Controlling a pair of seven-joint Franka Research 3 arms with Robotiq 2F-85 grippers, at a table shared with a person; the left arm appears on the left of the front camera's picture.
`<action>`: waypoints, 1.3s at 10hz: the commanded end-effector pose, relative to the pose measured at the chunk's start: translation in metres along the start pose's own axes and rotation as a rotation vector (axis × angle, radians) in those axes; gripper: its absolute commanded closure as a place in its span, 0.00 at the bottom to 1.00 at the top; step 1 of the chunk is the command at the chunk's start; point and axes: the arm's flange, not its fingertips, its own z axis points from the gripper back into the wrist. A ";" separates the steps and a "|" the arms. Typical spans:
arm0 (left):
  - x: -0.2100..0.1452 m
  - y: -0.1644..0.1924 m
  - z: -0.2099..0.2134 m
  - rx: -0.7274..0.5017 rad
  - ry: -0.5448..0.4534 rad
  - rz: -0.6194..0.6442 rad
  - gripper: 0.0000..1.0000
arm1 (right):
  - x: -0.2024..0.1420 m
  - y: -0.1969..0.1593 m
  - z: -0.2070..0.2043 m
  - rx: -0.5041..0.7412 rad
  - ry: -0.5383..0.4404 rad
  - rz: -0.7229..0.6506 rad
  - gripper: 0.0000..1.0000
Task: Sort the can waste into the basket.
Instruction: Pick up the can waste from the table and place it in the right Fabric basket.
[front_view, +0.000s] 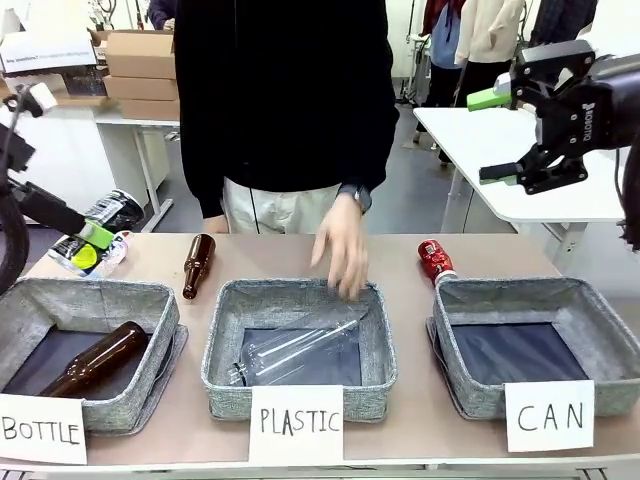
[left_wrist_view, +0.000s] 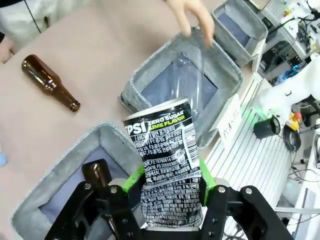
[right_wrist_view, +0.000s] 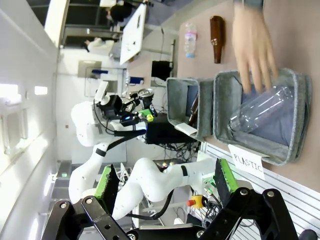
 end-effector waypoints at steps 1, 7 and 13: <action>-0.006 -0.003 -0.006 -0.009 0.003 -0.021 0.57 | 0.000 0.000 0.000 -0.001 -0.001 0.001 0.00; 0.165 -0.097 -0.169 -0.227 0.008 -0.455 0.57 | -0.129 -0.036 0.192 -0.240 -0.199 -0.179 0.00; 0.175 -0.185 -0.239 -0.270 0.048 -0.638 0.57 | -0.120 -0.030 0.191 -0.269 -0.136 -0.143 0.00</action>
